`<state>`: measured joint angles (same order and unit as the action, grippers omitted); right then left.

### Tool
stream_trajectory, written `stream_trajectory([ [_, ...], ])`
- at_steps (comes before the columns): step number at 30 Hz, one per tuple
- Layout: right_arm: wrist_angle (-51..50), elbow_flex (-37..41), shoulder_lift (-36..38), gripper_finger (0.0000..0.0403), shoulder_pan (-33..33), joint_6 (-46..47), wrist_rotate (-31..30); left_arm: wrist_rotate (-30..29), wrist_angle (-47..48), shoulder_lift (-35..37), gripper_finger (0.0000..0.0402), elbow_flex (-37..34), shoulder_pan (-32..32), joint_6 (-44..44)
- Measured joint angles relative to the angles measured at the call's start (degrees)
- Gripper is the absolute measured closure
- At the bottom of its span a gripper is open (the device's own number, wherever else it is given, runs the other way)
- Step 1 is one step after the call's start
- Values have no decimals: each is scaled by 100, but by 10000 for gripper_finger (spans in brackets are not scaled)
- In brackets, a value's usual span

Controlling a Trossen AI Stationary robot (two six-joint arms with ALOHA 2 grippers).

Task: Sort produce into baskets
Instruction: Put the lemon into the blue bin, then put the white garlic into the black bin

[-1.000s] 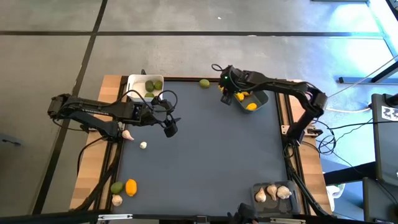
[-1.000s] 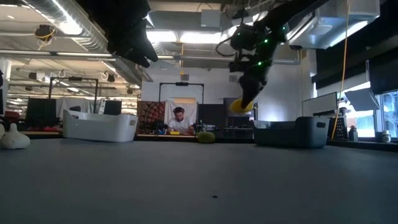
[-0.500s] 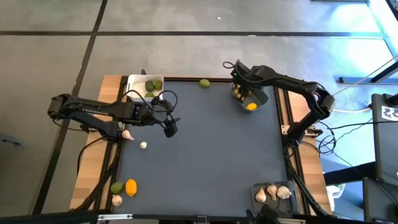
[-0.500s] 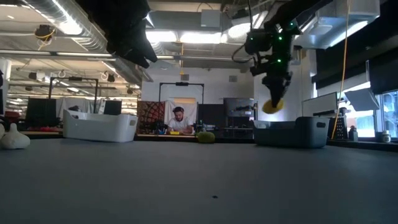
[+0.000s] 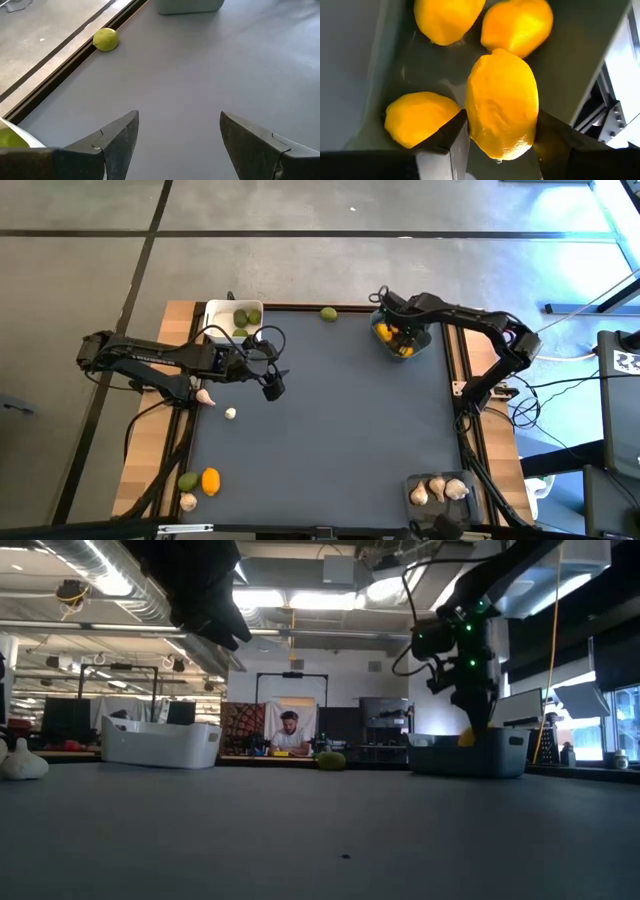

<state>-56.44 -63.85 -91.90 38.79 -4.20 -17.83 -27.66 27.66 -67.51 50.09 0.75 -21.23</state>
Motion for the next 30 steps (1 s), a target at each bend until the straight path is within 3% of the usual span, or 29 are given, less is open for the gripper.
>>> stream_trajectory([
  [13, 500, 592, -2, 227, -13, 32, 189, 0, -2, 0, 128, 0, 0, -42],
  [24, 582, 607, -6, 122, -17, 95, 40, 0, 0, 0, 128, 0, 0, -54],
  [30, 137, 202, -9, 110, -17, 128, 36, 0, -88, 0, 128, 0, -16, 158],
])
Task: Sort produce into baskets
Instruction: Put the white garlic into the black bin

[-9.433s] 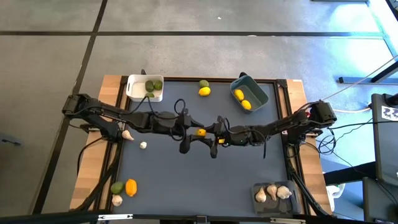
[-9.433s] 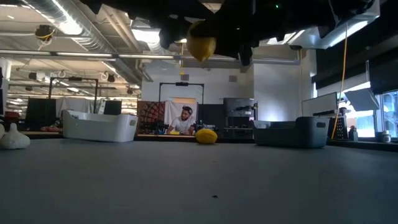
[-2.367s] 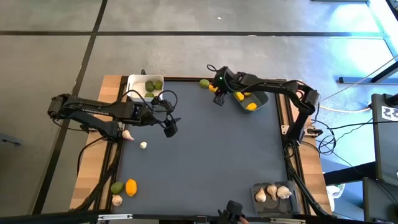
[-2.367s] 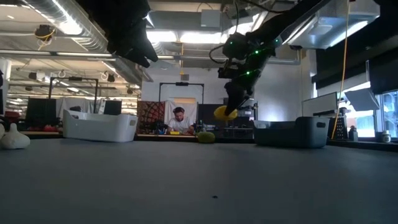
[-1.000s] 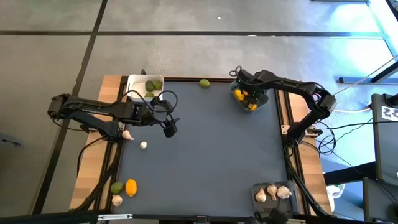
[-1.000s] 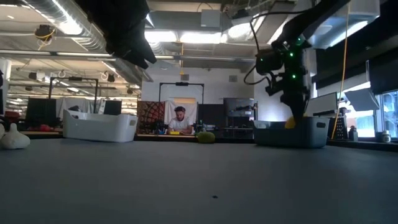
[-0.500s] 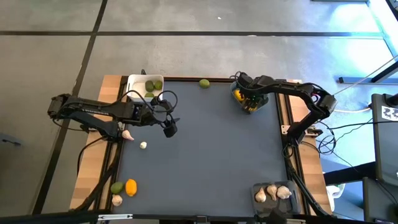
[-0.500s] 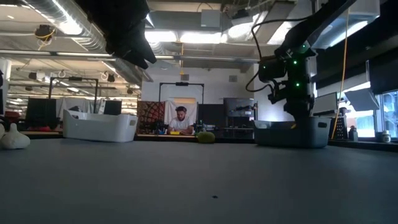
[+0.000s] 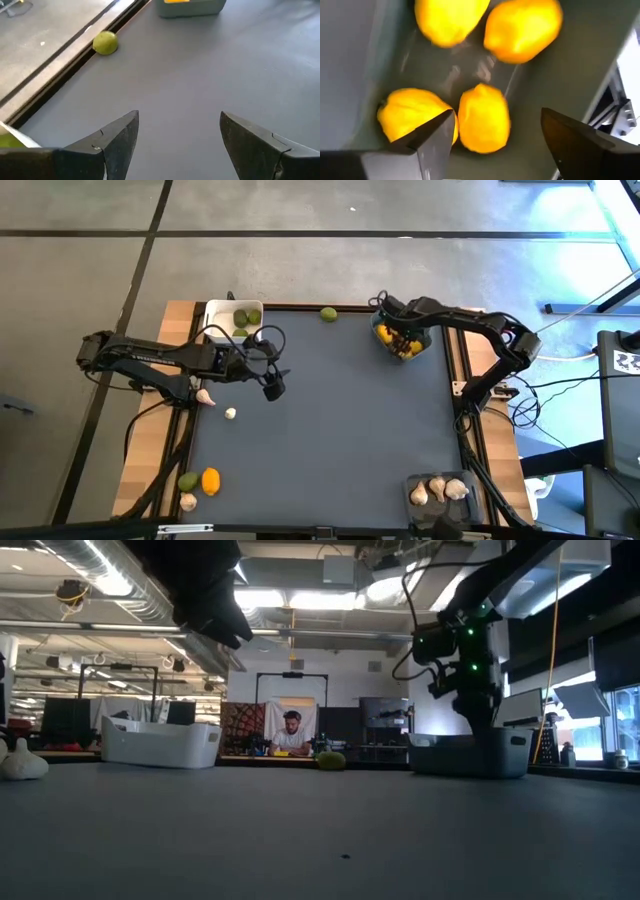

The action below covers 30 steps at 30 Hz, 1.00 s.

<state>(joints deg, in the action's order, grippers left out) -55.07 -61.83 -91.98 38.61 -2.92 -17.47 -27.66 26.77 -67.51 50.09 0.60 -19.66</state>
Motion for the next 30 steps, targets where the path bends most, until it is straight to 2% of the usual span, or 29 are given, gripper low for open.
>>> stream_trajectory([
  [7, -42, -593, 307, 125, -331, 192, 52, 77, -53, 0, 128, 0, -3, 160],
  [11, 221, -721, 615, 127, -887, 377, 106, 181, 175, 84, 128, 5, 80, 130],
  [18, 1196, -721, 833, 127, -2016, 683, 505, 216, 1197, 638, 128, 118, 463, -349],
  [24, 2525, -396, 813, 127, -3051, 749, 535, 217, 2250, 1165, 128, 119, 822, -1051],
  [30, 4749, 484, 812, 127, -3973, 789, 546, 446, 3197, 1281, 128, 79, 1235, -1529],
])
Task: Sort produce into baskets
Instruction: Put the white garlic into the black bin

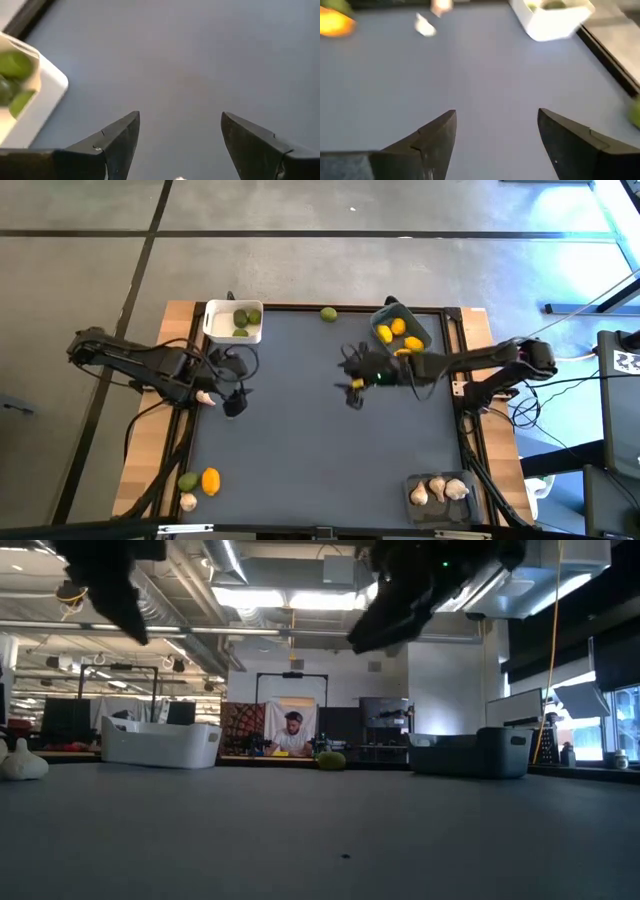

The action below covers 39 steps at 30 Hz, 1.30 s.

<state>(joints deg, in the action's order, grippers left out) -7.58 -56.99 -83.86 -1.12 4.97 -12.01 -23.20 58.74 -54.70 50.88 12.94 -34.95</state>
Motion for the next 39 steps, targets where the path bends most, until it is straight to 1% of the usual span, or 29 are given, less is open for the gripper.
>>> stream_trajectory([
  [2, 850, 368, -1, 127, -256, -1, -2, 110, 90, -21, 128, -64, 106, -126],
  [4, 1483, 691, -1, 127, -471, 66, -2, 267, 163, -59, 128, -112, 185, -237],
  [6, 1931, 956, -1, 127, -639, 217, -4, 396, 248, -63, 128, -169, 251, -366],
  [8, 2160, 1143, -1, 127, -769, 377, -44, 460, 279, -61, 128, -266, 286, -476],
  [12, 2150, 1347, -1, 127, -924, 747, -231, 527, 266, -67, 128, -587, 327, -704],
  [17, 2113, 1403, -1, 127, -952, 848, -299, 948, 247, -237, 128, -974, 326, -868],
  [20, 2149, 1403, -1, 127, -936, 848, -303, 1124, 224, -433, 128, -1140, 326, -936],
  [24, 2149, 1403, -1, 127, -936, 834, -555, 1275, 216, -765, 128, -1313, 326, -971],
  [31, 2147, 1403, -1, 127, -936, 833, -557, 1712, 151, -1283, 128, -1494, 326, -943],
  [36, 2142, 1403, -1, 127, -936, 831, -555, 2036, -304, -1435, 128, -1766, 326, -818],
  [39, 2108, 1403, -1, 127, -936, 831, -555, 2040, -549, -1441, 128, -1894, 326, -719],
])
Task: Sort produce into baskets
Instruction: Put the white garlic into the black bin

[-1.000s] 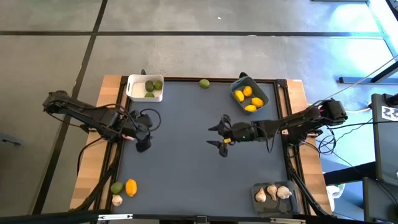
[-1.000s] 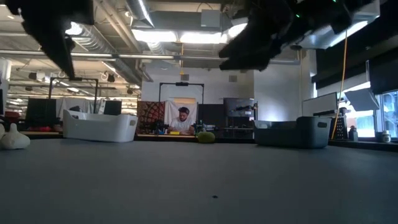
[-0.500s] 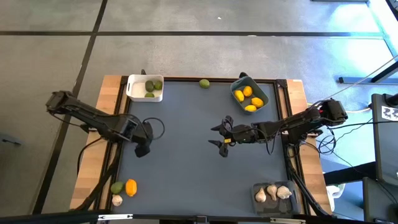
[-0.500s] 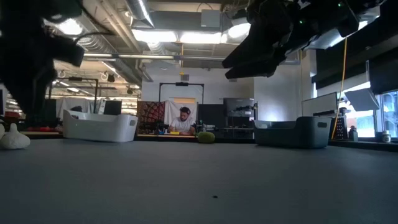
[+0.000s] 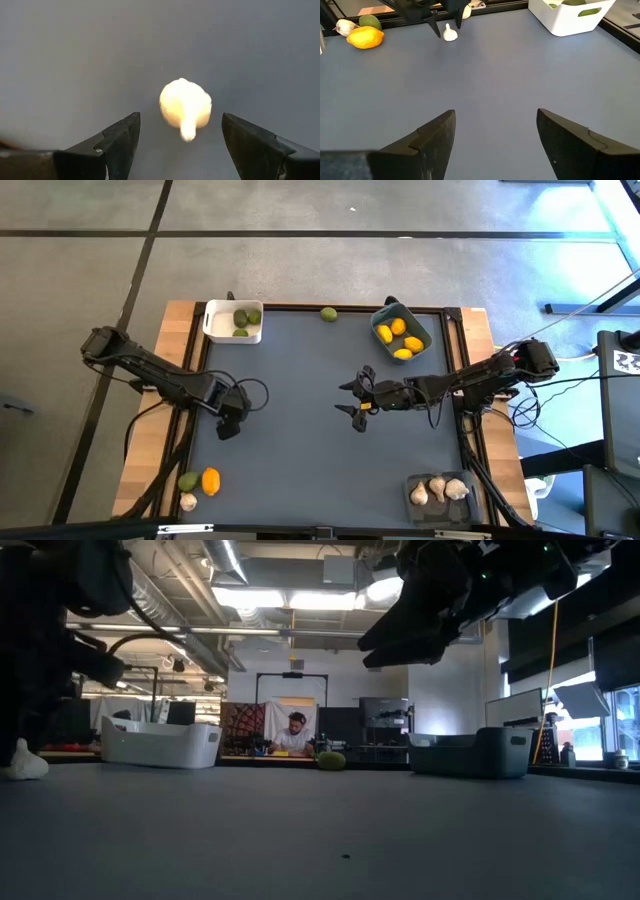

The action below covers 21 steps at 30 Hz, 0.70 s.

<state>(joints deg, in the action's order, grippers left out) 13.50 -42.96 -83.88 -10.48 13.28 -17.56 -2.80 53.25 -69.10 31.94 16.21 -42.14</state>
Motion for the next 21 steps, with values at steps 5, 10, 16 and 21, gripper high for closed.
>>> stream_trajectory([
  [5, -4, 0, 0, 127, 0, -2, -6, -27, -179, 4, 164, -61, 0, 93],
  [10, -5, 0, 0, 127, 0, -2, -46, -41, -191, 4, 230, -61, 0, 269],
  [16, -4, 0, 0, 127, 0, -2, -46, -47, -222, 4, 303, -61, 0, 502],
  [21, -49, 0, 0, 127, 0, -2, -92, -52, -361, 4, 329, -59, 0, 639],
])
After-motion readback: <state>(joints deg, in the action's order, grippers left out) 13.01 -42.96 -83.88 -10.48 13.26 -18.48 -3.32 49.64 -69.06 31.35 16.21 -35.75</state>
